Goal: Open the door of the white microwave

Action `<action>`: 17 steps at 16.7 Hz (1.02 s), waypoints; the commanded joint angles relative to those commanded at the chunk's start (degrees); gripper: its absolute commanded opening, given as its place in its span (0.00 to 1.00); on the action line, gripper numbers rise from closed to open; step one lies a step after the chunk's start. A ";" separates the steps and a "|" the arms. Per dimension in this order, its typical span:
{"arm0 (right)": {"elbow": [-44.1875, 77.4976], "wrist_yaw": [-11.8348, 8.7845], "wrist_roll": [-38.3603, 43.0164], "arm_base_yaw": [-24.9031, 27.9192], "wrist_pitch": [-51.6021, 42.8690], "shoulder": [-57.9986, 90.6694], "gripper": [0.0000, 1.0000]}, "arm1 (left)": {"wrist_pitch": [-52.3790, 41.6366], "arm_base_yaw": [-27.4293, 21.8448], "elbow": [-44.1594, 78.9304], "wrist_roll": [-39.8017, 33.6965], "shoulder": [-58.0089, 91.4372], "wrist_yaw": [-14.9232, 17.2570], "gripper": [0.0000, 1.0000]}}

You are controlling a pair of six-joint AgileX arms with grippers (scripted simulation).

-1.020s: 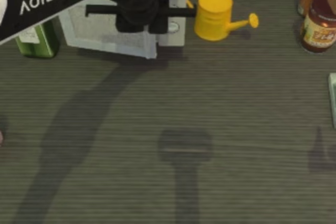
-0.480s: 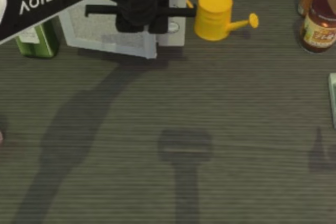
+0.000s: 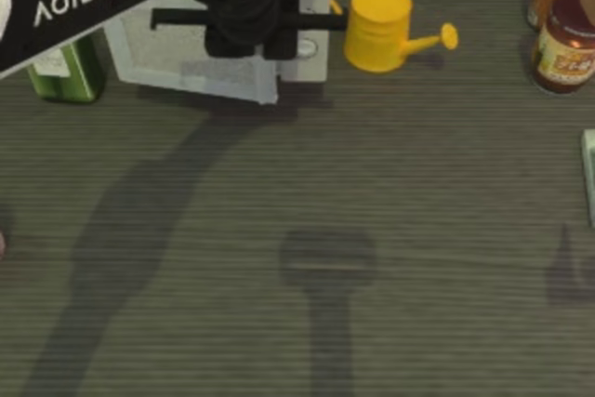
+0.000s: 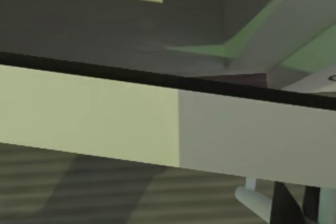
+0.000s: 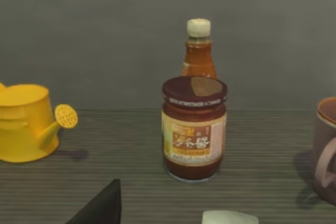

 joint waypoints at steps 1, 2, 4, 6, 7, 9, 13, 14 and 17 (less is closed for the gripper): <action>0.00 0.00 0.00 0.00 0.00 0.00 1.00 | 0.35 0.09 -0.47 0.43 -0.47 0.19 0.00; 0.00 0.00 0.00 0.00 0.00 0.00 1.00 | 0.79 0.26 -1.34 1.12 -1.13 0.49 0.00; 0.00 0.00 0.00 0.00 0.00 0.00 1.00 | 1.67 0.65 -3.98 3.00 -2.55 1.31 0.00; 0.00 0.00 0.00 0.00 0.00 0.00 1.00 | 2.64 1.03 -6.54 4.92 -3.98 2.19 0.00; 0.00 0.00 0.00 0.00 0.00 0.00 1.00 | 3.19 1.17 -7.30 5.63 -4.70 2.54 0.00; 0.00 0.00 0.00 0.00 0.00 0.00 1.00 | 3.69 1.25 -7.70 6.11 -5.35 2.78 0.00; 0.00 0.00 0.00 0.00 0.00 0.00 1.00 | 3.69 1.25 -7.70 6.11 -5.35 2.78 0.00; 0.00 0.00 0.00 0.00 0.00 0.00 1.00 | 3.69 1.25 -7.70 6.11 -5.35 2.78 0.00; 0.00 0.00 0.00 0.00 0.00 0.00 1.00 | 3.69 1.25 -7.70 6.11 -5.35 2.78 0.00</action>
